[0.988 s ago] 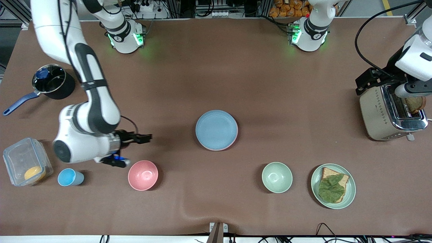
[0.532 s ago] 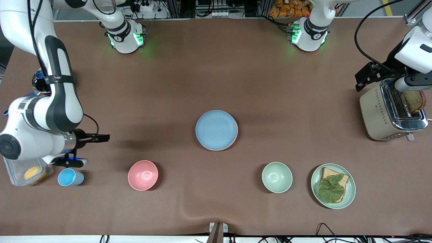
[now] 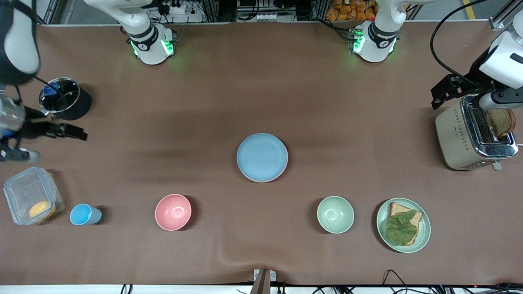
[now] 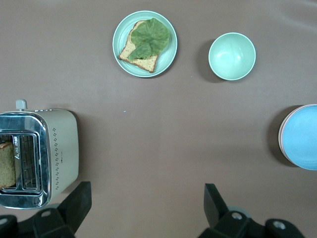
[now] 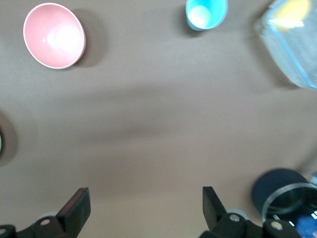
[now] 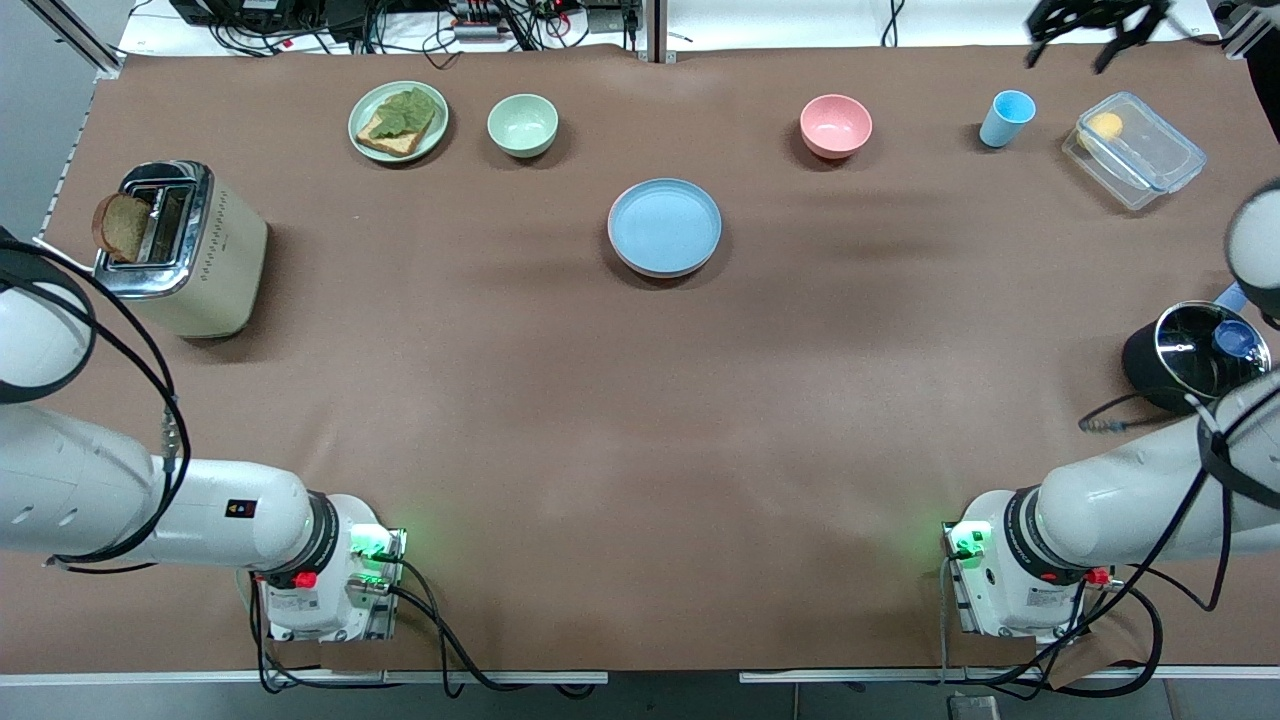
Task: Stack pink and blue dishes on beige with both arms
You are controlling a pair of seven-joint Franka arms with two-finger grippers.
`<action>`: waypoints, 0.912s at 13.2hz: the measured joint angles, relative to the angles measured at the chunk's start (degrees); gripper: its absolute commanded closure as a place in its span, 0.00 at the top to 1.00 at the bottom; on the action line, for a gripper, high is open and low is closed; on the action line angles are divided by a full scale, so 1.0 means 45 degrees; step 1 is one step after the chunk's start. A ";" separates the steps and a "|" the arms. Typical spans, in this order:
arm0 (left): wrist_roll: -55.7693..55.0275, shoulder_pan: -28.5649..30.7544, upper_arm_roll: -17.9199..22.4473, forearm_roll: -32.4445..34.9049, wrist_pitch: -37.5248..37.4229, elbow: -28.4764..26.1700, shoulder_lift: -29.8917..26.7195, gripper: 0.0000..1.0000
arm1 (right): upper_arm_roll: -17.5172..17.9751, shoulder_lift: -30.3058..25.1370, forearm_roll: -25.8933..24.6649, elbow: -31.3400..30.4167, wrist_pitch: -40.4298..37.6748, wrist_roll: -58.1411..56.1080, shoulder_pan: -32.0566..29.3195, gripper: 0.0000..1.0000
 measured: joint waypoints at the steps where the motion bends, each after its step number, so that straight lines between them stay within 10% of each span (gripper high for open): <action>1: 0.0000 0.0000 0.0007 0.0000 -0.0013 0.0000 0.0000 1.00 | -0.0056 -0.0376 -0.0186 0.0000 -0.0402 -0.0001 -0.0001 1.00; 12: 0.0000 0.0014 0.0095 -0.0158 -0.0374 0.0005 -0.0001 1.00 | -0.0003 -0.0651 -0.0320 0.1117 -0.1623 0.0010 0.0011 1.00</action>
